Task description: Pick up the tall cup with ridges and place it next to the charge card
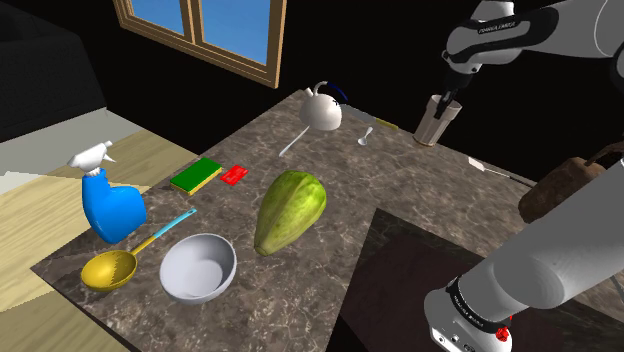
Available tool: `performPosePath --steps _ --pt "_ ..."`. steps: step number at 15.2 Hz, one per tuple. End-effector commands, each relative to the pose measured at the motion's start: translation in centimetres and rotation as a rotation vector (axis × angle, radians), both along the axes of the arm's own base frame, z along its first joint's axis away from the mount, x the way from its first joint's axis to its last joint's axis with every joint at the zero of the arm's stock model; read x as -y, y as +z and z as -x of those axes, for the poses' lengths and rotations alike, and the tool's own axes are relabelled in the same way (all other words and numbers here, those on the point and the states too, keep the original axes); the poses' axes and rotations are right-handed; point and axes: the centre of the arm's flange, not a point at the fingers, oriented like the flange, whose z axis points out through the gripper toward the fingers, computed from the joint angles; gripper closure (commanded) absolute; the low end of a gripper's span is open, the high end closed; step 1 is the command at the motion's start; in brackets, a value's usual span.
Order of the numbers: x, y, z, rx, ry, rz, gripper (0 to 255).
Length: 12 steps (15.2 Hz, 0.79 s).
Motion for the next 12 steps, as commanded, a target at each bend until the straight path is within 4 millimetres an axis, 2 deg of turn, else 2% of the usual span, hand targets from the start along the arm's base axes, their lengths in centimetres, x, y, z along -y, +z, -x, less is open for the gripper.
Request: performPosePath --steps 1,12 --pt "0.0 1.0 0.1 0.0 0.0 0.0 255" --pt "0.0 6.8 0.1 0.0 0.0 0.0 255"
